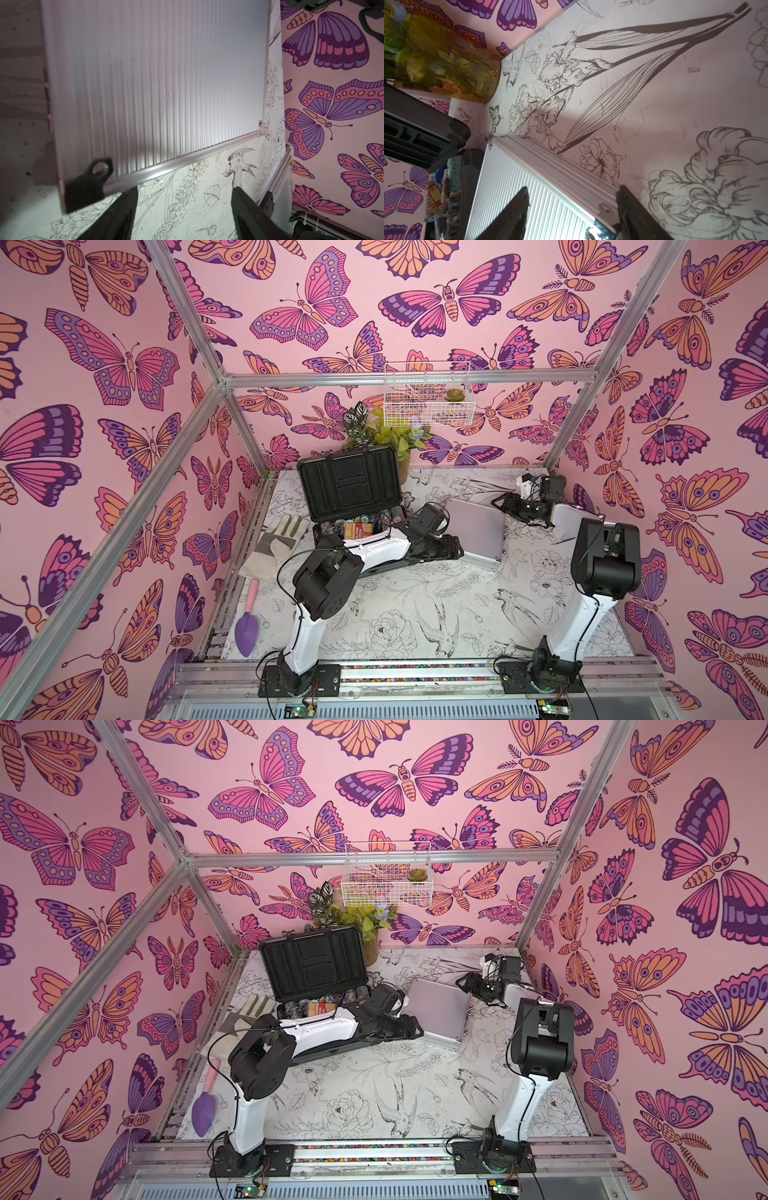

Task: Open the poker set cases
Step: Adjust the poker set case at the center of the board.

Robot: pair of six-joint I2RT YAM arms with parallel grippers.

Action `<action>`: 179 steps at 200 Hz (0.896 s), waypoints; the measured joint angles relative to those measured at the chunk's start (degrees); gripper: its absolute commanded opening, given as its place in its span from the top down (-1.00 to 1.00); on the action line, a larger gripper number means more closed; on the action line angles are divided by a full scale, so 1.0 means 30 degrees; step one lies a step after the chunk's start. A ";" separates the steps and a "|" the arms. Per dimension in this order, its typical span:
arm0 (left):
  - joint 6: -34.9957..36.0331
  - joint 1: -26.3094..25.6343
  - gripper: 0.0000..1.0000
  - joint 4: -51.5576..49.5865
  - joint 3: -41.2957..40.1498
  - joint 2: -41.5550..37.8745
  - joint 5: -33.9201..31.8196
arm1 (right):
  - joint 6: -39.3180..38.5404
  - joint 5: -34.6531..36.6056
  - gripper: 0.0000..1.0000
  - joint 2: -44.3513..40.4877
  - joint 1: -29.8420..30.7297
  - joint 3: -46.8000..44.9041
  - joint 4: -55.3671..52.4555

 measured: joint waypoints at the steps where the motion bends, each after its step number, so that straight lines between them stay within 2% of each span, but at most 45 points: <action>1: -0.0007 0.0000 -0.47 0.0000 0.0000 0.0029 0.0000 | 0.0000 -0.0022 -0.35 0.0007 0.0000 0.0000 0.0015; 42: -0.0058 0.0000 -0.47 -0.0036 0.0080 0.0525 0.0000 | 0.0204 -0.1042 -0.31 0.0211 -0.0029 0.0007 0.0474; 95: -0.0146 0.0015 -0.46 -0.0036 0.0102 0.0539 0.0000 | 0.0503 -0.1115 -0.35 0.0189 -0.0022 -0.0248 0.0969; 179: -0.0619 0.0022 -0.44 0.0124 0.0102 0.0590 0.0015 | 0.0714 0.1173 -0.35 -0.0510 0.0670 -0.0736 0.0852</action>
